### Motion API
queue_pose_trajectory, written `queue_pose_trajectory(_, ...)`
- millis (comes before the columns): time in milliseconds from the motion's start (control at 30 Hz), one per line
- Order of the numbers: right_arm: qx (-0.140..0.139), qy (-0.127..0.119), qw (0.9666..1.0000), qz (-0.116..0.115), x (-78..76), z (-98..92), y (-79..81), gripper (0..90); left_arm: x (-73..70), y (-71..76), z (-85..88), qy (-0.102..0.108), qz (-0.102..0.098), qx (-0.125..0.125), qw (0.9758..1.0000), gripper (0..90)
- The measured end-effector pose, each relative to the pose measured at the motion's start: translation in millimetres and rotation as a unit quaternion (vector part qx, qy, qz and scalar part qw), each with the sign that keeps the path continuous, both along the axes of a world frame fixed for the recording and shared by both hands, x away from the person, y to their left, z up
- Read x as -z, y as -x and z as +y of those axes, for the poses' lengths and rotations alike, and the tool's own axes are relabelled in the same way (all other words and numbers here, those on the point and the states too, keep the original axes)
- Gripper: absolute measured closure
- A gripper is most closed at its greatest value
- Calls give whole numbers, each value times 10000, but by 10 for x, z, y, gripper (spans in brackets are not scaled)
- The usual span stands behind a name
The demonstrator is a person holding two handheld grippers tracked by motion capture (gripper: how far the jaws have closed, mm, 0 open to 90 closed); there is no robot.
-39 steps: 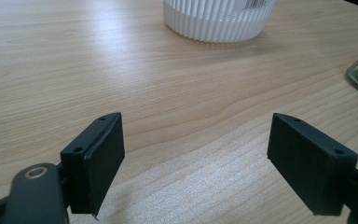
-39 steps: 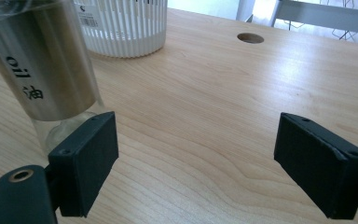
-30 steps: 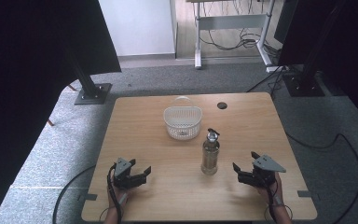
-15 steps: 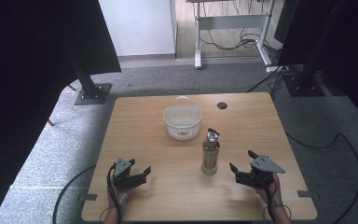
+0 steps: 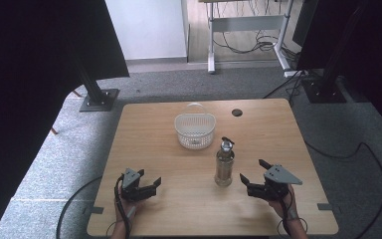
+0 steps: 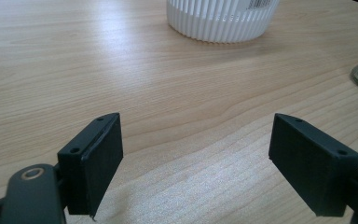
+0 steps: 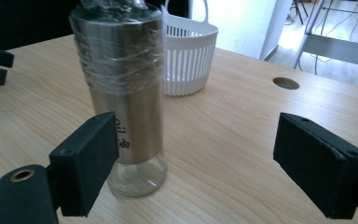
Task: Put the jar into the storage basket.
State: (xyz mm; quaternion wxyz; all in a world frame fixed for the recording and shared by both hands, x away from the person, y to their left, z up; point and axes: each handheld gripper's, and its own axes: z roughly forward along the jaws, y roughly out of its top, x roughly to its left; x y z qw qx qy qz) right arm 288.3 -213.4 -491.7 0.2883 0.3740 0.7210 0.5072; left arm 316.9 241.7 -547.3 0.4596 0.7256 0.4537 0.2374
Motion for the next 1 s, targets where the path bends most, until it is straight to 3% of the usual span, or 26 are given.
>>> queue_pose_trajectory(1000,-442,-292,9986,-52,-102,226,-14,141,-1,2,-12,-69,-8,-46,10000,164)
